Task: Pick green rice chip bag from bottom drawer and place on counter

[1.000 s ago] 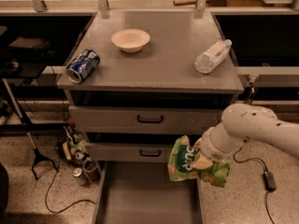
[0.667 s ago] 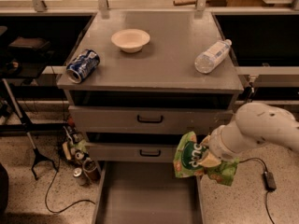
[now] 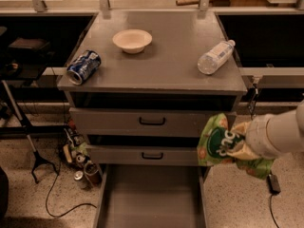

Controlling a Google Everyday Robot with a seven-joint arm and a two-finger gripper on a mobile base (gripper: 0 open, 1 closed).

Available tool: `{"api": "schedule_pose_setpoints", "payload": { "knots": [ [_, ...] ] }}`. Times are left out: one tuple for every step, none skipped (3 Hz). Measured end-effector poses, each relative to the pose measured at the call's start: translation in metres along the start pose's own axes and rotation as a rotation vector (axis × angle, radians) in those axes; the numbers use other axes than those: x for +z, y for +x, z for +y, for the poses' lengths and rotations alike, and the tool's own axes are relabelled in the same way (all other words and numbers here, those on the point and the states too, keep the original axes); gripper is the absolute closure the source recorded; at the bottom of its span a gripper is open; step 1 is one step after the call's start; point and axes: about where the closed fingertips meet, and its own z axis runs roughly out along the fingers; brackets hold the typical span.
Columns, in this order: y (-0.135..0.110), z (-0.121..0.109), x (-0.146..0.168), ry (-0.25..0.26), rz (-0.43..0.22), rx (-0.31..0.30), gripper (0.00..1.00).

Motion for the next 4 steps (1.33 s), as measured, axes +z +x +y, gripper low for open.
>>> {"api": "schedule_pose_setpoints", "payload": {
  "knots": [
    [-0.022, -0.021, -0.049, 0.092, -0.004, -0.046, 1.0],
    [-0.054, -0.058, -0.085, 0.167, -0.03, -0.085, 1.0],
    [-0.08, -0.085, -0.11, 0.224, -0.052, -0.116, 1.0],
    [-0.12, -0.112, -0.13, 0.26, -0.101, -0.146, 1.0]
  ]
}}
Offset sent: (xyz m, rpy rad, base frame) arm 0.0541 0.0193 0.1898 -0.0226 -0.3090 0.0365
